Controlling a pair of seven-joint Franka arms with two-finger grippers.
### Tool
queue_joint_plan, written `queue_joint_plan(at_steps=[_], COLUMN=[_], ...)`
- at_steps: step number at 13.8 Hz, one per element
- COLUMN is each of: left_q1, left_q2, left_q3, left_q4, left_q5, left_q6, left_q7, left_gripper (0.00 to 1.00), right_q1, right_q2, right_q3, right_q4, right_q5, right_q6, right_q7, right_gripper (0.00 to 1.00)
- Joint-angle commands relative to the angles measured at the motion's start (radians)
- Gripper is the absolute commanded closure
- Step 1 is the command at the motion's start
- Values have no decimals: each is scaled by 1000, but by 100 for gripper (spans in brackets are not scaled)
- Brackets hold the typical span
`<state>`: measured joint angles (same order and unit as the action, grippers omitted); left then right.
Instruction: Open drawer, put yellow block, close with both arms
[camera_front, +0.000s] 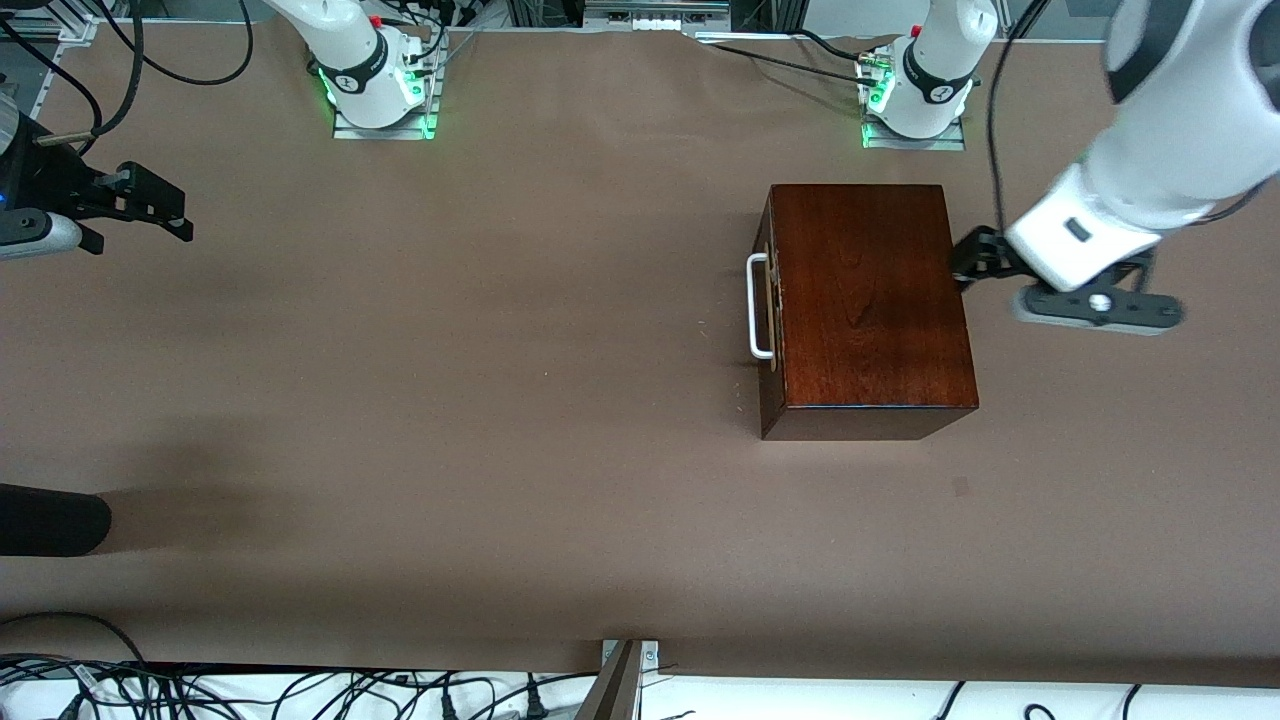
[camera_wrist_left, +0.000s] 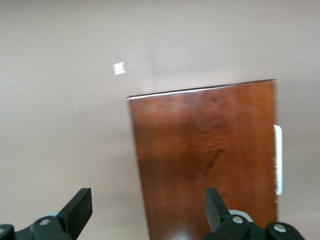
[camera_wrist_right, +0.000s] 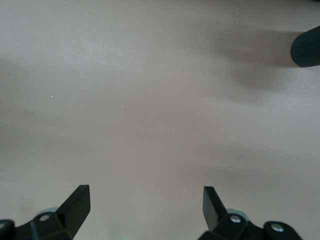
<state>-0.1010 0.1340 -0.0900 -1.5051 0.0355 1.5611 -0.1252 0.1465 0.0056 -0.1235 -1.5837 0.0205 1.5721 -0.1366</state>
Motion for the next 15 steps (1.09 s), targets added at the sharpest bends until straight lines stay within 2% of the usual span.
queue_joint_plan(at_steps=[1,3,5,7,9,11,12,13,15], left_q1=[-2,4,6,12,14,10,1,0,-3], left_q2=[-163,-183,-197,-209,-208,-214,-235,-260,-260], left_q3=[80,108,134,136,136,145,171,173,167], left_q4=[-225,-270,-288,-291,-276,-280,-293,-328,-325], left_q5=[-61,-62,-66,-60,-51,-48,-46,-46,-5], left_q6=[82,152,226,205,114,106,106,114,112], left_q7=[120,211,210,207,187,174,174,174,177], left_gripper=[0,0,0,0,0,0,0,0,0], right_q1=[-4,-4,-4,-4,-4,-4,-4,-4,-4], right_q2=[5,5,5,5,5,5,5,5,5], right_q3=[2,2,2,2,2,2,2,2,2], right_q4=[17,17,17,17,17,17,17,17,17], right_q5=[-2,-2,-2,-2,-2,-2,-2,-2,-2], right_q6=[-7,-9,-7,-7,-9,-9,-7,-7,-7], right_q7=[9,9,9,9,9,9,9,9,9], right_gripper=[0,0,0,0,0,0,0,0,0])
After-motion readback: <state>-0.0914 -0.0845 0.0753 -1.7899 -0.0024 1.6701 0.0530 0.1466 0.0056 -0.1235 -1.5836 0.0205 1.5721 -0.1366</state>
